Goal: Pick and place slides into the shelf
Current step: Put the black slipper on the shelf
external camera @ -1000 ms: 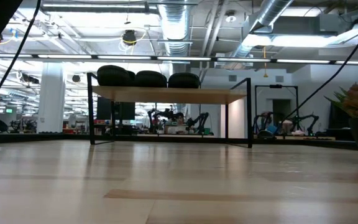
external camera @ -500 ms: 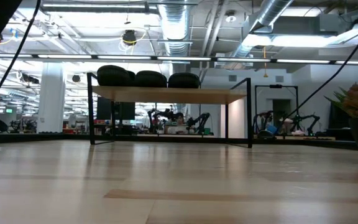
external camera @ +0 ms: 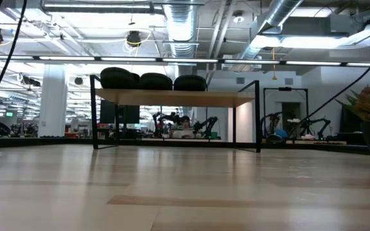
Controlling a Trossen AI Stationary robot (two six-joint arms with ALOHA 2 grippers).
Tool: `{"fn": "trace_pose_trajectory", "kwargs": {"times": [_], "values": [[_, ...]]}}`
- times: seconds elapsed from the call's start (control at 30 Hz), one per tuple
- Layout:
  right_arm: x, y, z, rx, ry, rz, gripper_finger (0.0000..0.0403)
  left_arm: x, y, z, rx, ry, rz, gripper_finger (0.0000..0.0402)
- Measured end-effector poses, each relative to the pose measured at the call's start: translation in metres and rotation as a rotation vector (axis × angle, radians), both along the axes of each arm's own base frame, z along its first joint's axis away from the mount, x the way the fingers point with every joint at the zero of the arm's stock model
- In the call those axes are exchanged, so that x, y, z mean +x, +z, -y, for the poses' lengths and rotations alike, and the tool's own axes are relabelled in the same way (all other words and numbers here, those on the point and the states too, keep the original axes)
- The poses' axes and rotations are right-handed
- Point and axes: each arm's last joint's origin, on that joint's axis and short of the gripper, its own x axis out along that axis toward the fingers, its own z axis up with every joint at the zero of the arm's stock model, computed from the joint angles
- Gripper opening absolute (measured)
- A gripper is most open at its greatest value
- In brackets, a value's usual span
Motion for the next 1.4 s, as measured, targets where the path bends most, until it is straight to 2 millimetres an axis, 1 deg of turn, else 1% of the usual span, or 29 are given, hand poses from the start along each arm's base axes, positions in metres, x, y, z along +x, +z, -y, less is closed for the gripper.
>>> {"fn": "trace_pose_trajectory", "kwargs": {"times": [0.07,0.17,0.3,0.43,0.5,0.57,0.67,0.73,0.83,0.93,1.03,1.17,1.3,1.4], "values": [[-0.001,0.0,0.009,0.039,0.035,0.003,0.0047,-0.009,0.003,0.008,0.017,-0.022,-0.046,0.0028],[0.0,0.0,0.023,0.098,0.137,-0.006,0.0047,-0.024,0.006,0.023,0.029,-0.068,-0.119,0.0028],[0.003,-0.004,0.043,0.201,0.243,-0.005,0.0047,-0.058,0.014,0.047,0.037,-0.147,-0.203,0.0029],[0.007,-0.014,0.067,0.363,0.367,-0.034,0.0047,-0.087,0.015,0.071,0.027,-0.158,-0.26,0.0029],[0.011,-0.02,0.078,0.421,0.386,-0.053,0.0047,-0.1,0.016,0.08,0.013,-0.168,-0.26,0.0029],[0.017,-0.028,0.088,0.458,0.361,-0.079,0.0047,-0.115,0.018,0.087,0.005,-0.173,-0.26,0.0029],[0.028,-0.041,0.1,0.492,0.347,-0.115,0.0046,-0.131,0.017,0.093,0.019,-0.139,-0.288,0.0029],[0.035,-0.052,0.106,0.521,0.335,-0.145,0.0046,-0.138,0.014,0.093,0.043,-0.102,-0.323,0.0029],[0.045,-0.071,0.113,0.58,0.352,-0.195,0.0046,-0.149,0.011,0.087,0.06,-0.04,-0.354,0.0029],[0.048,-0.082,0.121,0.617,0.368,-0.21,0.0046,-0.157,0.008,0.079,0.092,0.032,-0.389,0.0029],[0.044,-0.086,0.132,0.625,0.359,-0.201,0.0046,-0.161,0.003,0.074,0.141,0.105,-0.434,0.0029],[0.034,-0.088,0.147,0.641,0.313,-0.169,0.0046,-0.167,0.001,0.062,0.186,0.154,-0.507,0.0029],[0.025,-0.089,0.161,0.652,0.258,-0.146,0.0046,-0.173,0.002,0.05,0.189,0.155,-0.57,0.0029],[0.027,-0.095,0.169,0.692,0.233,-0.137,0.0046,-0.182,0.006,0.042,0.204,0.101,-0.647,0.0029]]}}
